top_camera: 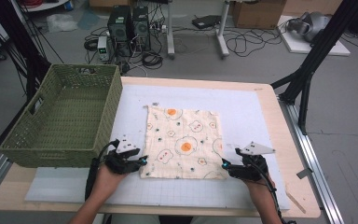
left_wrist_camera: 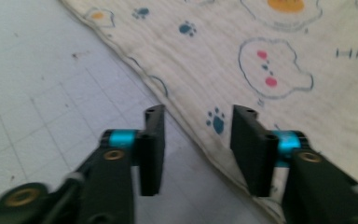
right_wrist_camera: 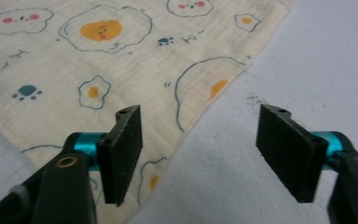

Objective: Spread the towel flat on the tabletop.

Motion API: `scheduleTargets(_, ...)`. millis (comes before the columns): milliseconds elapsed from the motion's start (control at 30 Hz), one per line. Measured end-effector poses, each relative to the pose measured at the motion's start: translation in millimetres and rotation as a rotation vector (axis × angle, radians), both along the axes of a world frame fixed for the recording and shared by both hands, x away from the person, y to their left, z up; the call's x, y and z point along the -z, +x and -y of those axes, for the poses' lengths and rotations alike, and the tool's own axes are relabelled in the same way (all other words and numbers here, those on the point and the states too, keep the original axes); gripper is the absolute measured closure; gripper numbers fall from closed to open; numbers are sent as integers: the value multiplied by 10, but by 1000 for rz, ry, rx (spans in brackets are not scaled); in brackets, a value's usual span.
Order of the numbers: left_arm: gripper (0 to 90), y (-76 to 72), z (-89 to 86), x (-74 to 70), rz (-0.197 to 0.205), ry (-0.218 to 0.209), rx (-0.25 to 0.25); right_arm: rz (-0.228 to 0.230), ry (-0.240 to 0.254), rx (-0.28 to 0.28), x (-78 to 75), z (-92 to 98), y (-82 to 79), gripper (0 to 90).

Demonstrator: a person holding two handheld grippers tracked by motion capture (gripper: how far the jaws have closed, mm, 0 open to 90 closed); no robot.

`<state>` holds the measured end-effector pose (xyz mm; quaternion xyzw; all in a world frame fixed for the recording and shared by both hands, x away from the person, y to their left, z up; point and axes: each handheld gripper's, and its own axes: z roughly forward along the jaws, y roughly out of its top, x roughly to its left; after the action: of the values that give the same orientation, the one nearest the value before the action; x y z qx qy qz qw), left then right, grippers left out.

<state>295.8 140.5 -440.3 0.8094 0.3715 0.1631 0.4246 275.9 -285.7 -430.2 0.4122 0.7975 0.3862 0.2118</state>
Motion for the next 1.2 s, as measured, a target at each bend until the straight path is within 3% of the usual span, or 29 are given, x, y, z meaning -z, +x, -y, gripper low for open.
scheduleTargets(100,436,32,-32,-55,37,-125,3,15,11,30,-15,41,11,224)
scheduleTargets(167,361,51,-24,-95,101,-156,1,33,29,37,-40,65,4,214)
scheduleTargets(267,251,84,16,-120,131,-200,-7,59,69,21,-82,97,-15,187)
scheduleTargets(400,199,57,67,-110,162,-210,10,149,57,2,-131,145,-34,135)
scheduleTargets(500,198,6,101,-113,200,-224,38,176,53,16,-142,196,-35,116)
scheduleTargets(567,199,-8,104,-109,208,-231,50,169,61,41,-141,225,-39,107)
scheduleTargets(667,207,-3,80,-106,190,-238,53,171,59,58,-145,242,-45,107)
scheduleTargets(800,208,21,52,-97,181,-242,44,189,52,22,-157,235,-71,107)
scheduleTargets(1000,233,36,33,-76,169,-215,10,178,52,25,-150,228,-60,107)
scheduleTargets(1200,232,40,0,-83,168,-215,-12,171,45,9,-129,200,-65,107)
